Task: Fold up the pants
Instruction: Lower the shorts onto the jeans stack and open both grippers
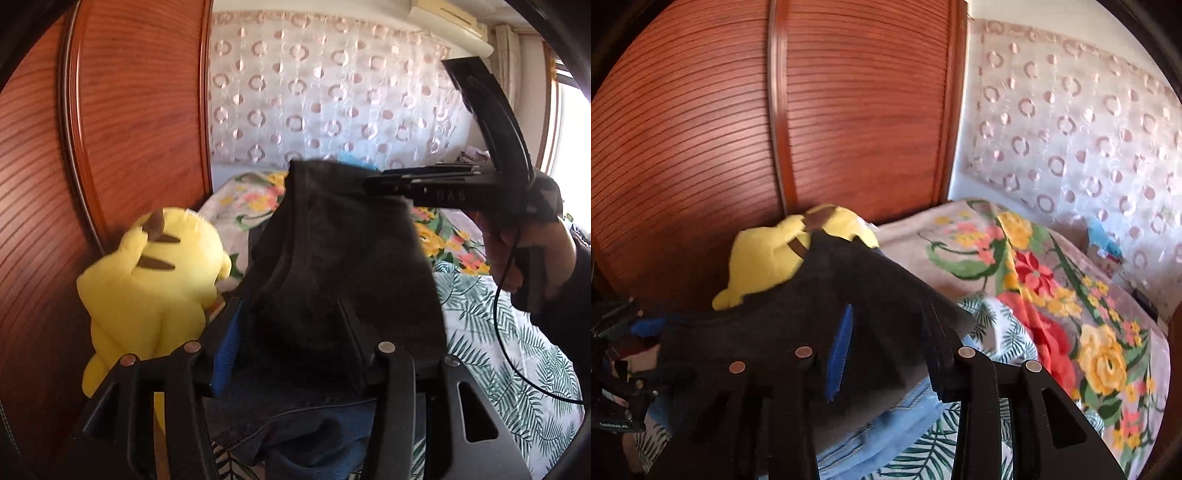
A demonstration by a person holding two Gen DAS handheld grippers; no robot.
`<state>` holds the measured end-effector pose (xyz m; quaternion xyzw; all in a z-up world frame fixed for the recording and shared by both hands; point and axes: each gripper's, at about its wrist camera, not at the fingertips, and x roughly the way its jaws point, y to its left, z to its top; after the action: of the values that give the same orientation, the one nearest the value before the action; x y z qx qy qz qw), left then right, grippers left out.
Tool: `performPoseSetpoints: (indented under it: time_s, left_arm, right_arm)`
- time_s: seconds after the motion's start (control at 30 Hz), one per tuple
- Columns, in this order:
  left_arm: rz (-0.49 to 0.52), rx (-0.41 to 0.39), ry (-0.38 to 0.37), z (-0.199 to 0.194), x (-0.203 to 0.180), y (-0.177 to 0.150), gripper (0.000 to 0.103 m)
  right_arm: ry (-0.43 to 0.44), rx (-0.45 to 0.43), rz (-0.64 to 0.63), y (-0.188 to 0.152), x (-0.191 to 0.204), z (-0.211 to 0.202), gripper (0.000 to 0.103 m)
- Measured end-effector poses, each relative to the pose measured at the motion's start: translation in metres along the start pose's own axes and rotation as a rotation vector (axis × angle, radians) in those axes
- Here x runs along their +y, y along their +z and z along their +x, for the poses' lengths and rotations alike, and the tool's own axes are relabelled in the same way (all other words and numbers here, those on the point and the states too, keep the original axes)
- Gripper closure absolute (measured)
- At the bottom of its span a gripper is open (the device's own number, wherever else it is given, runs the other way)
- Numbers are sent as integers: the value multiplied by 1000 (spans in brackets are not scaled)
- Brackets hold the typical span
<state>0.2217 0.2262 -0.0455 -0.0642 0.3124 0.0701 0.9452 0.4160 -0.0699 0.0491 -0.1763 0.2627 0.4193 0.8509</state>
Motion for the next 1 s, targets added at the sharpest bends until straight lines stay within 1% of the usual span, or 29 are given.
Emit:
performPoseSetpoints:
  time_s: [0.17,0.27,0.33,0.43,0.57,0.73,0.77,0.83,0.9,0.97,1.0]
  left_arm:
    - [-11,24,4,11,4,-3,52]
    - [-18,34,3,15,5,-4,52]
    - [-24,36,-1,15,5,-6,52]
    - [-21,37,4,14,3,-5,51]
    - [-13,35,7,10,3,-4,51]
    - [-9,21,26,2,5,0,51]
    - [-7,16,33,-1,7,0,50]
    - [-7,11,36,-5,8,1,42]
    - [-10,-1,29,-11,10,2,26]
    - [-7,-14,30,-17,10,4,21]
    - [-3,-16,34,-19,10,4,21]
  right_arm:
    - [-20,24,33,8,0,26,65]
    - [-15,34,58,7,-4,41,65]
    - [-18,28,62,4,-5,43,65]
    - [-23,-16,67,0,-2,30,65]
    - [-27,-50,71,-5,4,10,65]
    - [-14,-71,71,-14,20,-8,65]
    - [-14,-74,74,-17,21,-10,65]
    - [-13,-77,80,-22,24,-15,65]
    - [-12,-78,84,-25,26,-20,65]
    - [-13,-78,94,-27,26,-23,65]
    - [-15,-78,98,-28,26,-24,65]
